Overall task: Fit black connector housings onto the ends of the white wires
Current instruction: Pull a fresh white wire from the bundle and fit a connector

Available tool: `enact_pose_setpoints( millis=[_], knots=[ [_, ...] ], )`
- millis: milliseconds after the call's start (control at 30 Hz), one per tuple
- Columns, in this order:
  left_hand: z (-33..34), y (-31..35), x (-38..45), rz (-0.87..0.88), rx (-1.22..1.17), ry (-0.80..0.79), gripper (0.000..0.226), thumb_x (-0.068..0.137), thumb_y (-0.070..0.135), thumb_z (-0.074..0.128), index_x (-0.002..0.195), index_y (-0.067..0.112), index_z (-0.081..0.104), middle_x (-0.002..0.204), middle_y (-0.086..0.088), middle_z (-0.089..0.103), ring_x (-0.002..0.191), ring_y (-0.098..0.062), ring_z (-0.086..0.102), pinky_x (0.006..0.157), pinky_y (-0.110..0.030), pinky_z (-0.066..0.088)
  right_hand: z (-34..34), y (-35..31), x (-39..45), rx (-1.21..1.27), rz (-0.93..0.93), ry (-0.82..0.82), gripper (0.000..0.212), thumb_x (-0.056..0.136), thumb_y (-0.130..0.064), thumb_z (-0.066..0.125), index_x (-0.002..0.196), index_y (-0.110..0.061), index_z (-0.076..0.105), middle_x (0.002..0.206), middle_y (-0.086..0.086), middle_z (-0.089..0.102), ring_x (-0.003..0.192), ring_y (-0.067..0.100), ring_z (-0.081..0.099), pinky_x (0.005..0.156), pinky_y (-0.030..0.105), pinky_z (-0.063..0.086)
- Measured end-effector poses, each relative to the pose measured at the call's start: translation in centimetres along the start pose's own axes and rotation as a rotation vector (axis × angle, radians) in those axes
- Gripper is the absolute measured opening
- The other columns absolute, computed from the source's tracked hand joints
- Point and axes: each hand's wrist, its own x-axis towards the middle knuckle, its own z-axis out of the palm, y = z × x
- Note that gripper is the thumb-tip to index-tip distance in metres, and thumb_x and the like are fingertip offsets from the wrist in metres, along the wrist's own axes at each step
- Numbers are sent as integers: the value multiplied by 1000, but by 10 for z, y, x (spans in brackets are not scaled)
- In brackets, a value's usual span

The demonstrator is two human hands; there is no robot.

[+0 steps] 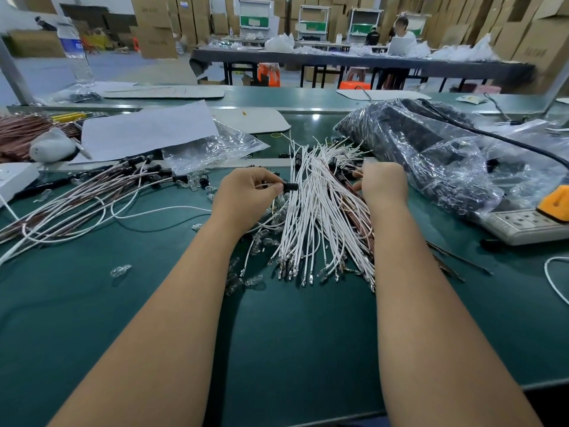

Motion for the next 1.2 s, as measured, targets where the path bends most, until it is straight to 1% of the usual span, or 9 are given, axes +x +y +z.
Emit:
enact_pose_setpoints(
  millis=[133,200,267,433,533,667,800,1067,1200],
  knots=[
    [-1,1,0,-3,-4,-13,15,88,23,68,79,36,69,43,19,51,39,-3,35,51,-26,34,0,1,3,4,53,-38,28,85,-4,50,105,9,64,103,25,68,77,23,54,86,52,53],
    [-1,2,0,-6,-8,-15,16,88,23,68,79,36,68,43,19,51,39,-3,36,51,-26,35,-1,1,1,-8,30,-11,28,80,1,49,103,12,63,102,31,65,73,21,47,82,55,53],
    [-2,2,0,-10,-19,-13,14,88,22,68,81,34,70,45,18,51,39,-2,37,50,-24,35,-3,1,-4,-97,-27,29,25,79,2,48,94,8,67,94,27,67,71,24,53,70,45,54],
    [-5,5,-2,0,-96,27,9,89,20,67,83,26,71,54,13,54,41,0,38,49,-21,35,-4,-15,-16,-454,-410,394,20,90,1,46,99,-6,63,94,8,65,86,22,54,80,34,44],
    [-10,5,0,6,-127,100,10,90,18,65,84,25,70,51,17,55,40,2,40,45,-13,32,8,-31,-27,-363,-715,514,17,91,3,48,99,-5,60,88,8,63,82,19,51,80,30,41],
    [-27,-4,5,-35,-220,216,11,91,15,64,85,22,70,61,5,54,41,1,36,41,-10,31,47,-31,-50,-278,-877,264,23,88,6,52,100,-8,66,82,5,61,79,17,49,75,23,33],
    [-34,-14,8,-141,-161,208,10,91,13,63,85,18,70,65,6,58,38,5,40,41,-8,34,67,-14,-53,-314,-811,-33,25,88,-2,52,99,-14,70,88,4,64,89,20,52,81,26,33],
    [-33,-15,9,-225,-173,135,23,90,19,64,69,27,65,66,6,60,65,-13,48,52,-15,40,64,-13,-50,-127,-692,-70,17,85,-8,59,87,-19,72,81,0,59,90,20,53,84,30,38],
    [-33,-15,8,-228,-185,131,19,89,20,66,72,27,66,65,7,60,51,-3,46,42,-8,38,65,-12,-51,-157,-732,-152,17,87,-8,60,89,-21,72,83,1,58,91,20,52,83,30,38]
  ],
)
